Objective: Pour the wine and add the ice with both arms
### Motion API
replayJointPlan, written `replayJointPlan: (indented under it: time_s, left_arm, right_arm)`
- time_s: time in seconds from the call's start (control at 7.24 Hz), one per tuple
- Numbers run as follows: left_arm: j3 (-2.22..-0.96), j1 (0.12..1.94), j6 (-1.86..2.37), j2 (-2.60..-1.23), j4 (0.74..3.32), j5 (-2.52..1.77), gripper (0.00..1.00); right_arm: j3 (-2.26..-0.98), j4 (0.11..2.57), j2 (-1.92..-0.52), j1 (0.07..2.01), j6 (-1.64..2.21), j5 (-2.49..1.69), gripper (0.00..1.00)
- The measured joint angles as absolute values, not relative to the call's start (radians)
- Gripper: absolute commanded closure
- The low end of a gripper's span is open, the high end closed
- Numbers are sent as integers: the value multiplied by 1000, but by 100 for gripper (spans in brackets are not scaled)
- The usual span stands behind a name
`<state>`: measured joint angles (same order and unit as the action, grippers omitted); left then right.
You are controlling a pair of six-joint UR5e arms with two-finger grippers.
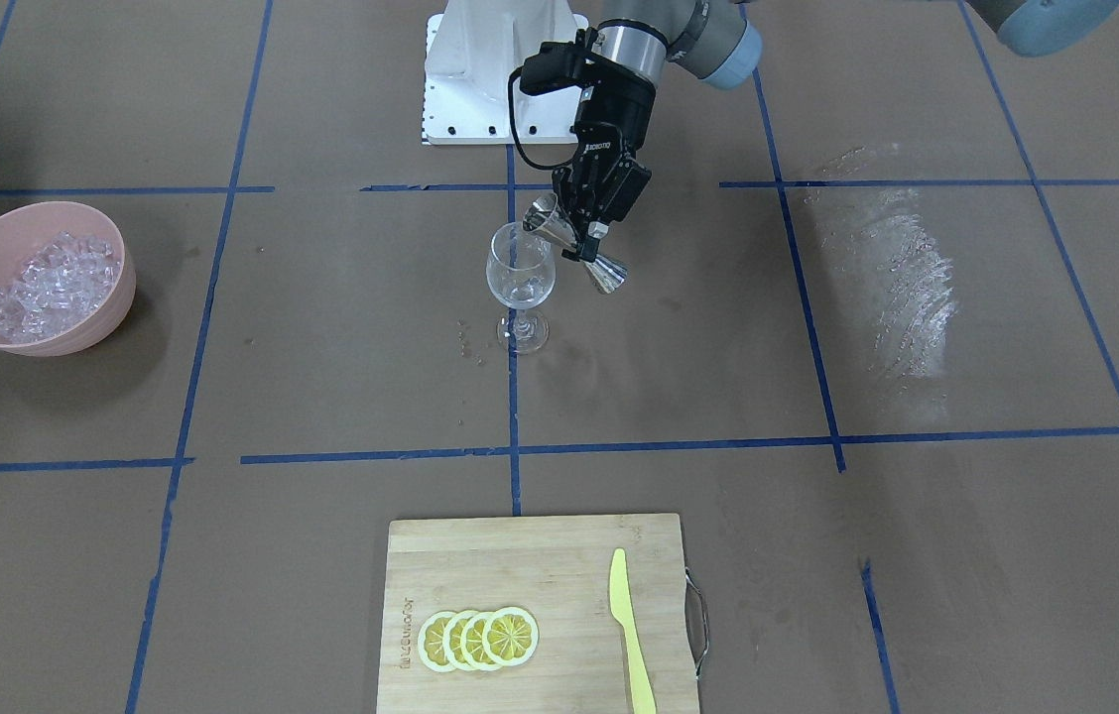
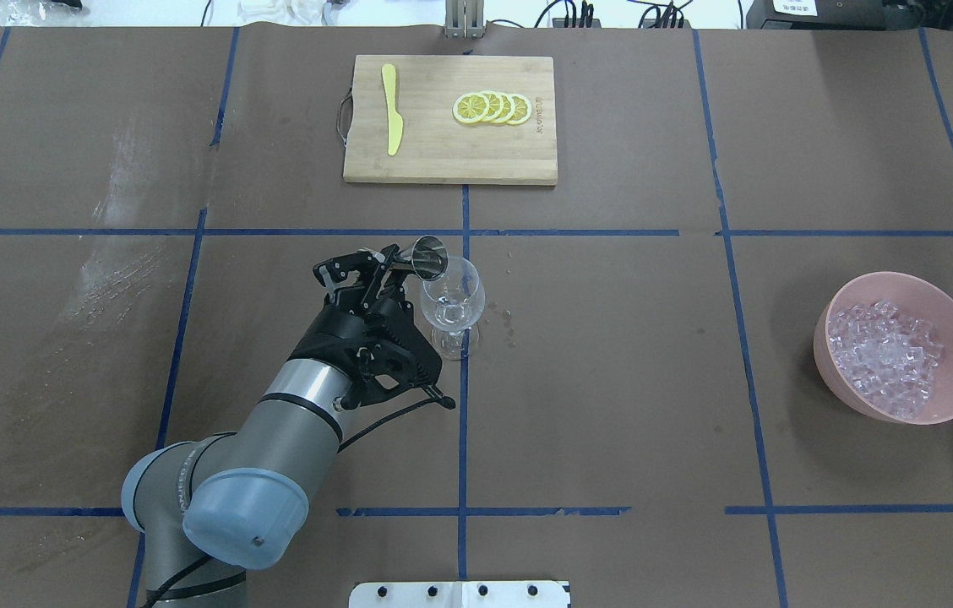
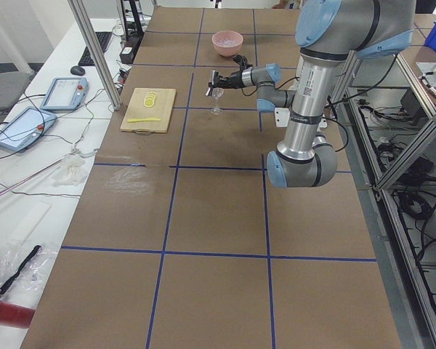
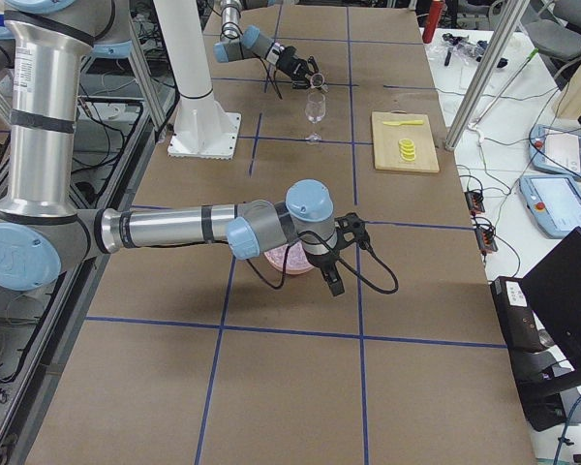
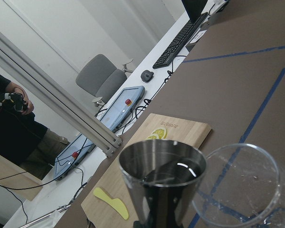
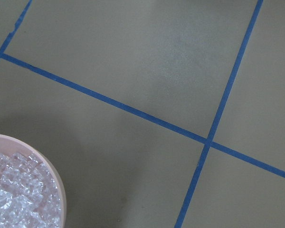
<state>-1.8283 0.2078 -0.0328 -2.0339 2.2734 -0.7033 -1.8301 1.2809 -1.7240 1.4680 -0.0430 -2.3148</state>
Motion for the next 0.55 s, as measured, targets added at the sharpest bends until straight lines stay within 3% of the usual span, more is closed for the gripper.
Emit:
replayJointPlan:
  time_s: [0.55]
  left_arm:
    - [-1828, 214, -263, -2035, 2273, -641, 100]
  right_arm:
    - [-1831, 1281, -1724, 1469, -13, -2316, 0]
